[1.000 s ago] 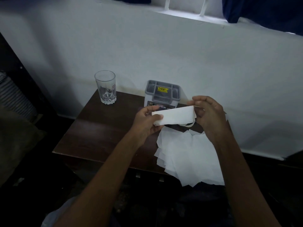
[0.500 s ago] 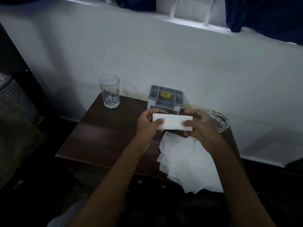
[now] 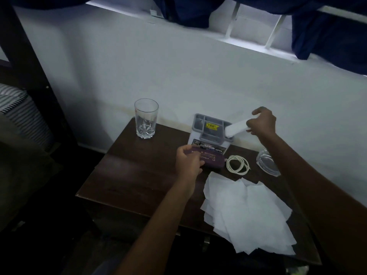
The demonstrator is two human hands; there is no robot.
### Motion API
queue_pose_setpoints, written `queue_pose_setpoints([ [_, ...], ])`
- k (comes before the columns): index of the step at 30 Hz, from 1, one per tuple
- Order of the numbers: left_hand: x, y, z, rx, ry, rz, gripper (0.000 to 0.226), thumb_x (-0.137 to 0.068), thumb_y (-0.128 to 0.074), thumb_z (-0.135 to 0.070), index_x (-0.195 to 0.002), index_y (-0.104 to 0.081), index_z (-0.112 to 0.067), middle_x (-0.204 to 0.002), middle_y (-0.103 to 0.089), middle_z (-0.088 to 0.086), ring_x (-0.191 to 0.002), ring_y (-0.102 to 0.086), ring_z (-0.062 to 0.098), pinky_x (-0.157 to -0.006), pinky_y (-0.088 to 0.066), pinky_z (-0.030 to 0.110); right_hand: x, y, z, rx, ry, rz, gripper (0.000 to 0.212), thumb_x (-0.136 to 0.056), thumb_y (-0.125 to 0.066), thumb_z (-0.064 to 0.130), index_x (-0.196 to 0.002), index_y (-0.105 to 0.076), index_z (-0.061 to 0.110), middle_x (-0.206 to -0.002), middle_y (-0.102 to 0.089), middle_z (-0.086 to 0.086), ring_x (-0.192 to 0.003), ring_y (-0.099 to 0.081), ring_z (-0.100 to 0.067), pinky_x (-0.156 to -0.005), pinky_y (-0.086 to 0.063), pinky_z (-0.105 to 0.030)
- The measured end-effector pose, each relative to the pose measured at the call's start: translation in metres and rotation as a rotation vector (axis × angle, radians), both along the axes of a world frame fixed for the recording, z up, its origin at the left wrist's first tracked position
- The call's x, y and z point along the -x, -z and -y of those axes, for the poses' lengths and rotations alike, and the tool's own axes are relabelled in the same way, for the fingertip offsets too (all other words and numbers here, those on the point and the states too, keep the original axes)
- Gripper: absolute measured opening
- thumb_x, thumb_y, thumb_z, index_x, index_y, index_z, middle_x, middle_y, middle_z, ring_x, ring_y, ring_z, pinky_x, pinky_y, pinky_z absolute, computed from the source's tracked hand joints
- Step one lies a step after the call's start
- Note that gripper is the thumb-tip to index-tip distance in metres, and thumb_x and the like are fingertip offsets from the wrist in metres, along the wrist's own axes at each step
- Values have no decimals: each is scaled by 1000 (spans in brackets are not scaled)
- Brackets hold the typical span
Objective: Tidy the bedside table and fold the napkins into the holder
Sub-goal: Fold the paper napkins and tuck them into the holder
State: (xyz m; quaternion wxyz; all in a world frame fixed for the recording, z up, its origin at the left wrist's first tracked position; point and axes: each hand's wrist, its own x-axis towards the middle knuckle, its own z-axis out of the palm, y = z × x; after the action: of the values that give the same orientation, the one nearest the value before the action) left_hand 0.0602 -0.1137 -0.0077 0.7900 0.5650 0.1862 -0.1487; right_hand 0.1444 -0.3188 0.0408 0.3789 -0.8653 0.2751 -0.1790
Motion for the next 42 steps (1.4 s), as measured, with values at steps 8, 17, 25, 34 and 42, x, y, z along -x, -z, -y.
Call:
queue_pose_setpoints([
  [8,0,0,1,1,43,-12,32,-91,-47,-8,-121,-47,-21,-107,-61,5,-74,-59,9,-62,-47,22,-12,27,-15,1,-132,-142,53,-74,-61,-3,-124,-50,10,-123,-56,-20,-86,-65,-34,-56,-52,-35],
  [17,4,-1,4,-29,89,4,16,-94,-47,-12,-107,-51,-19,-109,-62,6,-72,-58,10,-63,-45,23,74,12,-24,-322,-64,64,31,-85,-60,11,-115,-54,6,-95,-62,-17,-62,-58,-22,-51,-43,-25],
  [25,14,2,12,-128,217,58,17,-96,-47,-16,-110,-56,-13,-101,-64,2,-75,-57,10,-65,-46,22,153,68,-31,94,-297,-242,12,-83,-60,3,-85,-71,7,-84,-68,-6,-77,-60,-17,-66,-42,-22],
  [34,18,9,17,-256,262,93,19,-96,-48,-15,-111,-58,-10,-101,-64,3,-77,-59,11,-64,-46,22,146,103,-31,472,-525,-412,32,-84,-60,15,-113,-64,24,-112,-54,-7,-111,-44,-28,-87,-42,-33],
  [42,17,15,20,-321,305,113,19,-96,-47,-15,-110,-59,-10,-94,-65,-1,-79,-60,12,-69,-47,24,142,95,-26,316,-513,-231,15,-79,-67,8,-91,-75,11,-96,-69,-9,-93,-58,-23,-73,-47,-30],
])
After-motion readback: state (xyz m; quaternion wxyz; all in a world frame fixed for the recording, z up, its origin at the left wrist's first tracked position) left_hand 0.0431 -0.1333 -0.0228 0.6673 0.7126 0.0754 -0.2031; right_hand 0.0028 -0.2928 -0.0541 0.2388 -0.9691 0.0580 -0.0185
